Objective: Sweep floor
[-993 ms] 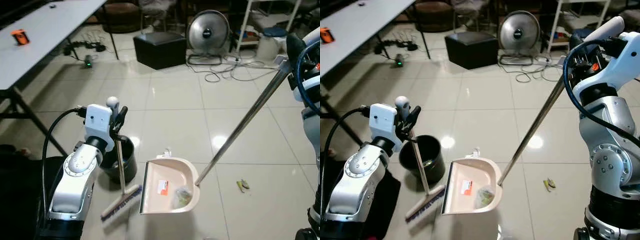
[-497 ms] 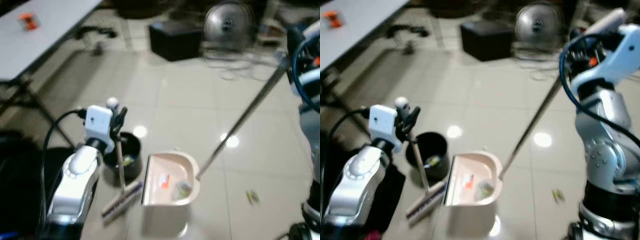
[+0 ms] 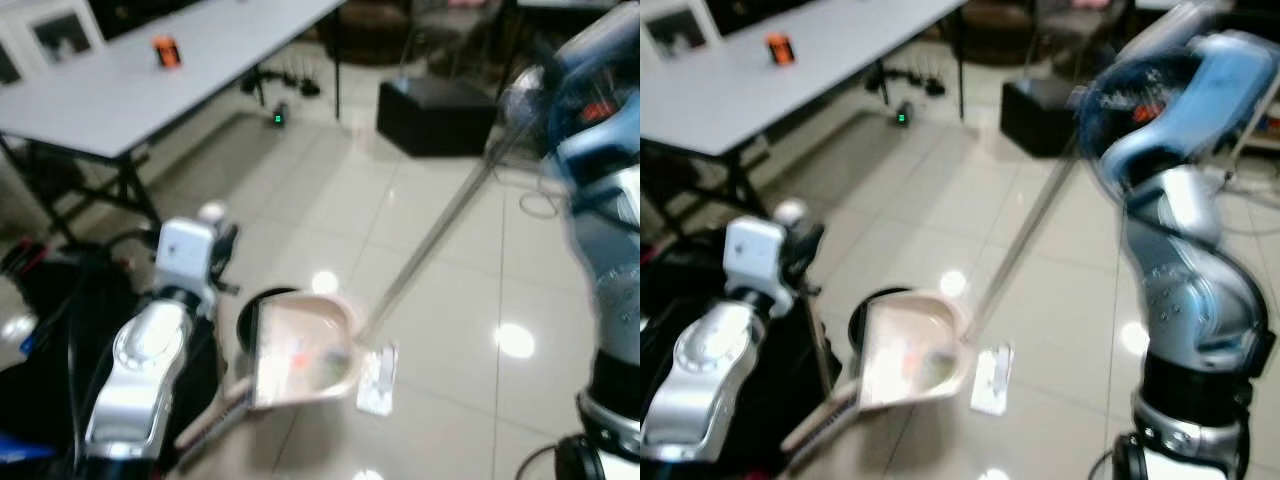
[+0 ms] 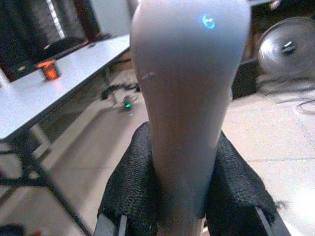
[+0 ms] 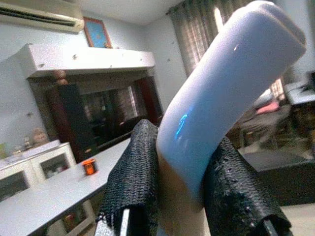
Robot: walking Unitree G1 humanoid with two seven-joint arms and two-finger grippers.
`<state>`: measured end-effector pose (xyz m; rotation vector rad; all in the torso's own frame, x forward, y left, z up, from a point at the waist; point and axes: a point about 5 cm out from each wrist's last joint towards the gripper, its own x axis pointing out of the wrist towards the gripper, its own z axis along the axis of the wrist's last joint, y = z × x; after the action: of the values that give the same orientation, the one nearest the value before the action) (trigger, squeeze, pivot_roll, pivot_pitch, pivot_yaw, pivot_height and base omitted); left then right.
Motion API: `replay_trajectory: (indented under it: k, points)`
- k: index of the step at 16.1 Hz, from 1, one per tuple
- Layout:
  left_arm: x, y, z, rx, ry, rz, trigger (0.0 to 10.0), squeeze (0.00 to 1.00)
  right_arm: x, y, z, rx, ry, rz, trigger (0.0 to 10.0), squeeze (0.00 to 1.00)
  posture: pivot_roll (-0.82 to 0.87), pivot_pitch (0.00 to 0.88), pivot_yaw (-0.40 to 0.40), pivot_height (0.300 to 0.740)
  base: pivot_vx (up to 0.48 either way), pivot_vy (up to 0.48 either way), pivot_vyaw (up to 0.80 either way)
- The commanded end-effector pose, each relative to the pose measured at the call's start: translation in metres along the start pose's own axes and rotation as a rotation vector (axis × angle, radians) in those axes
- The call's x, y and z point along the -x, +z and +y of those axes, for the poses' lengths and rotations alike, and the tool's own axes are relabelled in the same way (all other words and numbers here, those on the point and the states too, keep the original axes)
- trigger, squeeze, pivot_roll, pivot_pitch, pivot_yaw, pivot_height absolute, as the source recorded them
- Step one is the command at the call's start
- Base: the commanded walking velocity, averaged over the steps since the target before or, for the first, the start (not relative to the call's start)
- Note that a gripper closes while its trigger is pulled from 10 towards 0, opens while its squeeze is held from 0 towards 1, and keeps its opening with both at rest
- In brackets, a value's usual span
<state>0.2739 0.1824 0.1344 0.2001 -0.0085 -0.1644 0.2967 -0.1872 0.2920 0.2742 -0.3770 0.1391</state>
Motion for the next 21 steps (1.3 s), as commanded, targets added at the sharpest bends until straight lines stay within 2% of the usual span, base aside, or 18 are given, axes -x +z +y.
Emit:
replay_trajectory:
  k: [1, 7, 8, 13, 18, 21]
  points:
    - [-0.002, 0.010, 0.000, -0.016, 0.006, -0.045, 10.0, 0.00, 0.001, 0.014, -0.005, 0.019, -0.020, -0.059, 10.0, 0.00, -0.06, 0.000, 0.042, 0.740, 0.446, 0.000, 0.00]
    - [0.009, 0.007, 0.003, -0.024, 0.018, -0.025, 10.0, 0.00, 0.002, 0.010, -0.009, -0.028, -0.016, -0.062, 10.0, 0.00, -0.04, 0.000, 0.037, 0.740, 0.444, 0.000, 0.00]
    - [0.011, 0.005, 0.003, 0.005, 0.028, -0.022, 10.0, 0.00, 0.003, 0.010, -0.012, -0.050, -0.029, -0.075, 10.0, 0.00, -0.04, 0.000, 0.041, 0.740, 0.000, 0.000, 0.00]
    - [0.014, 0.000, 0.010, -0.002, 0.048, -0.013, 10.0, 0.00, 0.003, 0.011, -0.018, -0.052, -0.048, -0.087, 10.0, 0.00, -0.04, 0.000, 0.043, 0.740, 0.000, 0.000, 0.00]
    - [0.010, -0.001, 0.010, -0.008, 0.044, 0.000, 10.0, 0.00, -0.007, 0.004, -0.006, -0.006, -0.023, -0.119, 10.0, 0.00, -0.04, 0.000, 0.052, 0.740, 0.000, 0.000, 0.00]
    - [0.010, -0.002, 0.012, -0.003, 0.053, 0.000, 10.0, 0.00, -0.017, 0.007, 0.001, -0.003, -0.049, -0.176, 10.0, 0.00, -0.04, 0.000, 0.052, 0.740, 0.000, 0.000, 0.00]
